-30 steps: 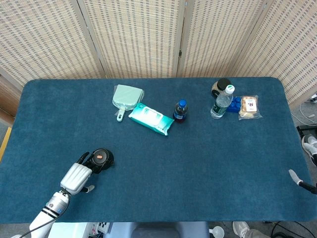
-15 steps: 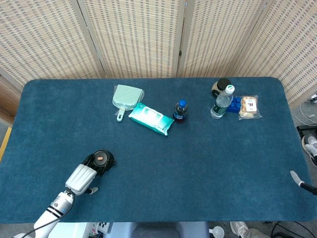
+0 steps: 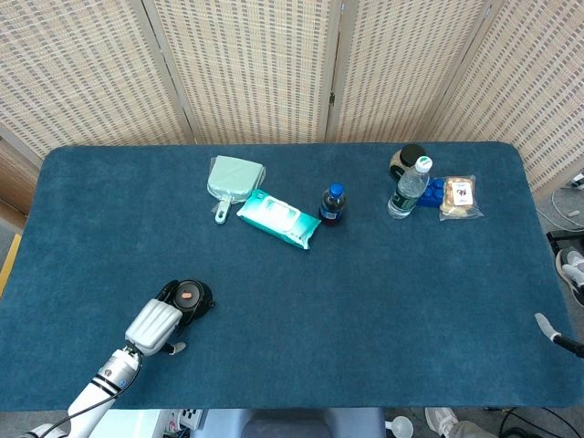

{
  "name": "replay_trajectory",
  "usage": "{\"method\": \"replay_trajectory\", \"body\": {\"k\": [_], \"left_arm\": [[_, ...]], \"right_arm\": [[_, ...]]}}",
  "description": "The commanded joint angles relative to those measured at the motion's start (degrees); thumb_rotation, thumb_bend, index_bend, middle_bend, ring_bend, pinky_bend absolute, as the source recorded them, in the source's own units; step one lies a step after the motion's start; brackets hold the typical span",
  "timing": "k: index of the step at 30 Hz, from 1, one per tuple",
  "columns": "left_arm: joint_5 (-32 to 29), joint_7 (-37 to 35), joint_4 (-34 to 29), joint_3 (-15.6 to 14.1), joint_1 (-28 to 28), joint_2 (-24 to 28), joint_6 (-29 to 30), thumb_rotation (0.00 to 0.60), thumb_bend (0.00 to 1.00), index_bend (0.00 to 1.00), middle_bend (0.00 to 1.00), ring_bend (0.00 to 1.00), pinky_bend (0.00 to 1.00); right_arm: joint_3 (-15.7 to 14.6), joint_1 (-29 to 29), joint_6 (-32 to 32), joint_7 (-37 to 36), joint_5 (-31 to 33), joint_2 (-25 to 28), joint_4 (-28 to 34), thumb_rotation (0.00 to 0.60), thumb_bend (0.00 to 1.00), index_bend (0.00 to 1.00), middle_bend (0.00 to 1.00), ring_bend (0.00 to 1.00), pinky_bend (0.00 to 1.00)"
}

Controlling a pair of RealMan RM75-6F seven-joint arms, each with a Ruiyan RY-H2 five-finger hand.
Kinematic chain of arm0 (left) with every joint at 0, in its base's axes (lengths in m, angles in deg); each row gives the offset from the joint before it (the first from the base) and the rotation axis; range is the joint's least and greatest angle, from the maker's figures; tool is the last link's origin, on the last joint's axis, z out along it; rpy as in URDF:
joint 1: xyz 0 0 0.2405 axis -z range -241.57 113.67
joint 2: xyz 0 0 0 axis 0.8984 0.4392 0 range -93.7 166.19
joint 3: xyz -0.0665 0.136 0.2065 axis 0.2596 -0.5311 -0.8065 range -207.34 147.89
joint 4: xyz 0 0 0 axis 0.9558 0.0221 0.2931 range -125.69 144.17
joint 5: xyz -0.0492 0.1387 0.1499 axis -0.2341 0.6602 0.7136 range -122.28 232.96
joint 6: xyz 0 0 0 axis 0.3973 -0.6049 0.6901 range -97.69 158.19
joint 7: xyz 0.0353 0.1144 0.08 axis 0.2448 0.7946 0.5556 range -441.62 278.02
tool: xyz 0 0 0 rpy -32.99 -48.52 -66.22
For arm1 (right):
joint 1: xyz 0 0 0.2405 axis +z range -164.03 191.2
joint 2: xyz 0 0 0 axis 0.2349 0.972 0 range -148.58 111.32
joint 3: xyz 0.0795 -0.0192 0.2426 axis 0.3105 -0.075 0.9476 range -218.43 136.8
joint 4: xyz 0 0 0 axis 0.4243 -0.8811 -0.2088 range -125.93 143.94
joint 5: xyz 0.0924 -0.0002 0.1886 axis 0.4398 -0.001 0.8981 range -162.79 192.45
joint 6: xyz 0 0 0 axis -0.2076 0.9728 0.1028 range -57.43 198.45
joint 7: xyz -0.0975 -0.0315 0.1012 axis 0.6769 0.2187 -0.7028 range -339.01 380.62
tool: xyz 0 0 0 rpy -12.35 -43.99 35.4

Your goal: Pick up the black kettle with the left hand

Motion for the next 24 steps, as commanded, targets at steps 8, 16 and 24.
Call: {"method": "replay_trajectory", "body": {"k": [8,16,24], "left_arm": [[-0.4,-1.0,-1.9,1.5,0.8,0.5,0.7,0.6,0.1,0.87,0.93,0.75,0.02],[-1.8,-4.7,-4.5,2.9,0.4,1.6,2.2,0.328,0.09,0.93,0.98,0.8,0.02],[-4.0,-6.4,-7.7,3.6,-0.8,3.8,3.8,0.196,0.07,0.96,1.0,0.83,0.02]], "right_arm": [[0.3,0.4,-0.5,-0.3,0.1,-0.2,-0.6,0.6,0.2,0.2,0.28,0.14,0.16],[0.4,0.7,-1.1,-1.0,0.3,-0.6,-1.6,0.6,0.2,0.2,0.28,0.14,0.16],[0.5,1.3,-1.5,-1.1,0.0,-0.7,-1.8,0.6,0.2,0.2,0.28,0.14,0.16]]}}
